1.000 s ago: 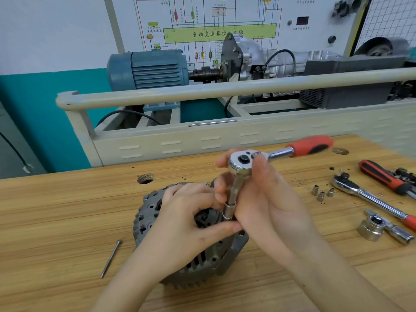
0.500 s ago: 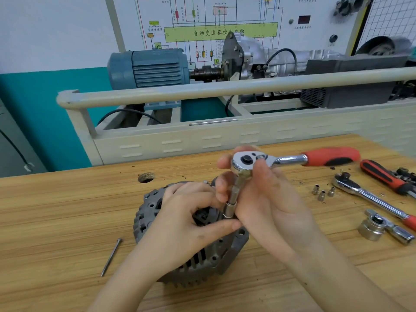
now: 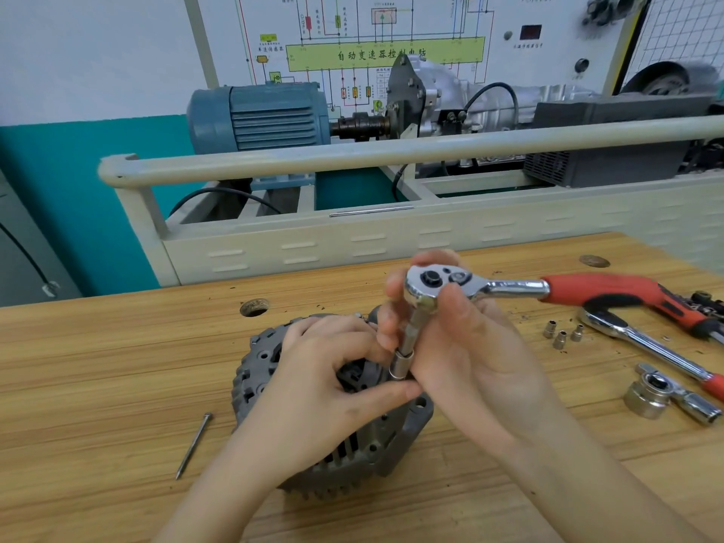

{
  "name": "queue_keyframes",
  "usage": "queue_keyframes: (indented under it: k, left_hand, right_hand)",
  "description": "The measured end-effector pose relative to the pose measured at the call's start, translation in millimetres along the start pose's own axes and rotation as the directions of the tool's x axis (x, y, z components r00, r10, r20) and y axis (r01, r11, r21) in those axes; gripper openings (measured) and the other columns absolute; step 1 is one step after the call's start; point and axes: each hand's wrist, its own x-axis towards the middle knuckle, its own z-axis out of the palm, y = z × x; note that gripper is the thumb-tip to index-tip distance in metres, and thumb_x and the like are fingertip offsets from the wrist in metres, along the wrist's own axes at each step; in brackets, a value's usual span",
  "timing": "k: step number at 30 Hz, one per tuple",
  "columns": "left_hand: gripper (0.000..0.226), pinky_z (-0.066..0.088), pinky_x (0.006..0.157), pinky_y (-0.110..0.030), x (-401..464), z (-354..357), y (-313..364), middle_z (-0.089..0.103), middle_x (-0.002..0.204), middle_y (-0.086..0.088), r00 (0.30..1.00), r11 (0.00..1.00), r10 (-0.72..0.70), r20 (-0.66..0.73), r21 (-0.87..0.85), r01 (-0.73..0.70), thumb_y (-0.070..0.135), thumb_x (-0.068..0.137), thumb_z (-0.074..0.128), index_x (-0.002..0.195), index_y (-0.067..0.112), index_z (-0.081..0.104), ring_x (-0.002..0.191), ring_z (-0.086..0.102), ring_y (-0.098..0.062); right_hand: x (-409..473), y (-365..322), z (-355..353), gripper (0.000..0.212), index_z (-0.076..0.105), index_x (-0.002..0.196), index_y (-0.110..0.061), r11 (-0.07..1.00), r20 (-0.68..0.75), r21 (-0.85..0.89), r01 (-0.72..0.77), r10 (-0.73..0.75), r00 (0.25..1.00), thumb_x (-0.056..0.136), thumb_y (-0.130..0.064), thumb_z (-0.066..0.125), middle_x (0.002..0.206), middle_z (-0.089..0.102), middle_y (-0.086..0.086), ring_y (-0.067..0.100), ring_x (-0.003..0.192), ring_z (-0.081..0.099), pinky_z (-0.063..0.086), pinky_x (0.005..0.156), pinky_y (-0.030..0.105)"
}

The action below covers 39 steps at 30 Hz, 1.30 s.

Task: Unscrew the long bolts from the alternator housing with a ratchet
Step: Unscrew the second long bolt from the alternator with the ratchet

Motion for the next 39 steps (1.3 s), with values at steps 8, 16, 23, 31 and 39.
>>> queue_keyframes:
  k: [8, 16, 23, 31, 39]
  left_hand:
    - [0.041, 0.027, 0.101, -0.044, -0.8, -2.7, -2.8, 0.061, 0.095, 0.022, 0.998, 0.998, 0.017, 0.057, 0.052, -0.020, 0.060, 0.067, 0.052, 0.079, 0.027, 0.072, 0.106, 0.047, 0.002]
    - [0.042, 0.030, 0.101, -0.046, 0.5, -2.0, -2.4, 0.063, 0.100, 0.016, 0.998, 1.000, 0.028, 0.064, 0.009, -0.029, 0.059, 0.066, 0.055, 0.082, 0.023, 0.071, 0.108, 0.050, -0.003]
    - [0.035, 0.028, 0.101, -0.046, -0.6, -3.1, -1.8, 0.061, 0.093, 0.021, 0.997, 0.998, 0.026, 0.074, 0.052, -0.030, 0.060, 0.068, 0.052, 0.075, 0.029, 0.069, 0.104, 0.048, 0.000]
    - [0.016, 0.032, 0.097, -0.050, 1.4, -2.5, -0.5, 0.060, 0.088, 0.020, 0.998, 1.000, 0.011, 0.068, -0.011, -0.010, 0.058, 0.067, 0.057, 0.065, 0.042, 0.059, 0.098, 0.051, -0.002]
    - [0.020, 0.032, 0.099, -0.048, 0.9, -1.8, -0.5, 0.064, 0.092, 0.016, 1.000, 1.000, -0.009, 0.029, -0.005, 0.009, 0.050, 0.066, 0.066, 0.070, 0.031, 0.068, 0.100, 0.054, -0.003]
  right_hand:
    - [2.2, -1.1, -0.5, 0.031, 0.072, 0.085, -0.019, 0.999, 0.025, -0.005, -0.044, 0.045, 0.999, 0.062, -0.039, 0.079, 0.082, 0.069, -0.002, 0.011, 0.074, 0.063, 0.050, 0.067, 0.022]
    - [0.7, -0.8, 0.3, 0.029, 0.070, 0.091, -0.019, 0.999, 0.059, -0.044, -0.030, 0.032, 0.998, 0.070, -0.040, 0.073, 0.087, 0.069, -0.001, 0.012, 0.077, 0.063, 0.050, 0.068, 0.023]
    - [2.3, -0.2, -1.2, 0.030, 0.072, 0.086, -0.018, 0.999, 0.036, -0.044, -0.022, 0.024, 0.999, 0.065, -0.040, 0.077, 0.087, 0.069, -0.002, 0.010, 0.076, 0.062, 0.049, 0.066, 0.021]
    - [2.6, -0.7, -2.2, 0.031, 0.070, 0.090, -0.019, 0.999, 0.028, -0.038, -0.007, 0.008, 1.000, 0.069, -0.041, 0.074, 0.086, 0.069, -0.001, 0.012, 0.074, 0.062, 0.050, 0.065, 0.023]
    - [3.7, -1.2, -4.8, 0.031, 0.071, 0.087, -0.018, 1.000, 0.004, 0.000, -0.025, 0.025, 1.000, 0.065, -0.039, 0.077, 0.083, 0.068, -0.001, 0.012, 0.074, 0.062, 0.050, 0.064, 0.023]
